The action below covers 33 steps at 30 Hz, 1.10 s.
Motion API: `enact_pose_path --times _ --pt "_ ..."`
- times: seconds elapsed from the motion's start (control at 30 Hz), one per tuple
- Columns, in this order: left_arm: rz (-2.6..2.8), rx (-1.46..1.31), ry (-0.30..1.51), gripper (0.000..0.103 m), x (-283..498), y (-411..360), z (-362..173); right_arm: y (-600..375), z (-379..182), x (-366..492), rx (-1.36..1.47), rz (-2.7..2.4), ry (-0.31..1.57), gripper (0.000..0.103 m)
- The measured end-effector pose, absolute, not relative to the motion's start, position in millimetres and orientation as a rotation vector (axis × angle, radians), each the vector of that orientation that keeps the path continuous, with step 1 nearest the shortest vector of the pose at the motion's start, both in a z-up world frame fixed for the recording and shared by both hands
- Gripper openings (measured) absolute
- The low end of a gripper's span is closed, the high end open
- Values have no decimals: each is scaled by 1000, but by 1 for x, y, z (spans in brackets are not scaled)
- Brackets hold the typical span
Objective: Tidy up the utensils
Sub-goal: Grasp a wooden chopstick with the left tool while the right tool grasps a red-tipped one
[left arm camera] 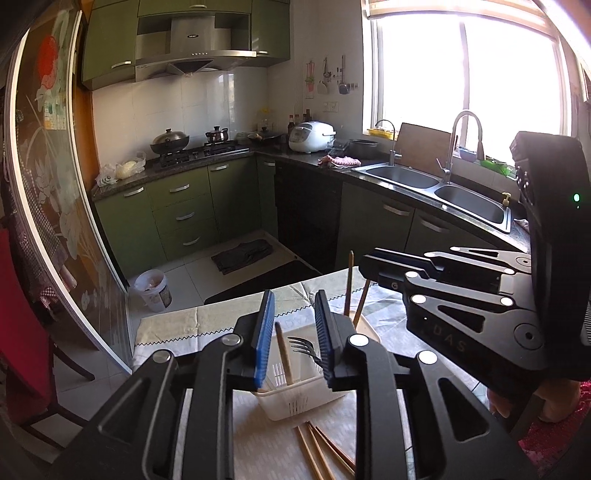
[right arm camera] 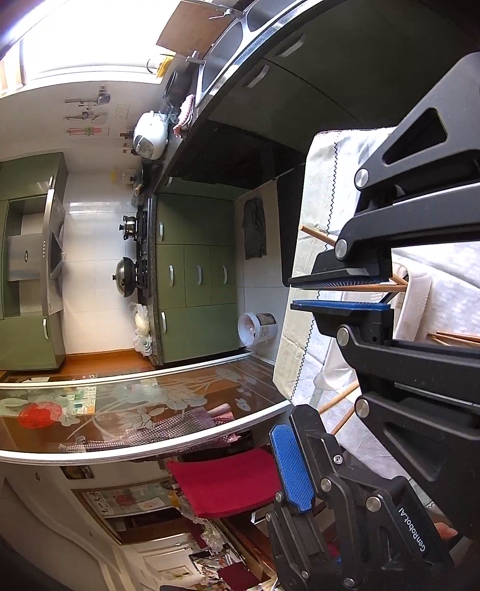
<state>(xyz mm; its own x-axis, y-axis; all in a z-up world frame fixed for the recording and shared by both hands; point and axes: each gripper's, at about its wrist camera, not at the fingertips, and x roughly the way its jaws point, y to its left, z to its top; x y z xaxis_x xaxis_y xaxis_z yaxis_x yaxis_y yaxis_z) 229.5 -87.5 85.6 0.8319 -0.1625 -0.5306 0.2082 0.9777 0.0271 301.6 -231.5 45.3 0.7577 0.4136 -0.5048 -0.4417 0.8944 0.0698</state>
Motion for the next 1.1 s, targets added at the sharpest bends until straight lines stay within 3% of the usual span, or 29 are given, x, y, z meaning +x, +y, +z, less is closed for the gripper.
enact_pose_path --times 0.1,0.27,0.4,0.43,0.53,0.63,1.1 --pt "-216 72 547 27 214 -87 94 -240 58 279 -34 487 500 10" --pt "-248 68 592 49 182 -85 80 -271 59 221 4 513 452 31" --pt "-248 60 761 49 175 -80 24 -302 25 178 19 475 486 36" --pt "-250 57 817 48 175 -79 6 -309 14 171 26 457 498 37" --pt "-248 31 1002 27 186 -78 -47 -333 -18 155 60 412 555 40" --pt "-246 -46 1165 20 201 -74 -88 -356 -45 148 118 392 611 40" --pt "-117 -55 1330 14 236 -86 -148 -413 -76 136 232 369 649 42"
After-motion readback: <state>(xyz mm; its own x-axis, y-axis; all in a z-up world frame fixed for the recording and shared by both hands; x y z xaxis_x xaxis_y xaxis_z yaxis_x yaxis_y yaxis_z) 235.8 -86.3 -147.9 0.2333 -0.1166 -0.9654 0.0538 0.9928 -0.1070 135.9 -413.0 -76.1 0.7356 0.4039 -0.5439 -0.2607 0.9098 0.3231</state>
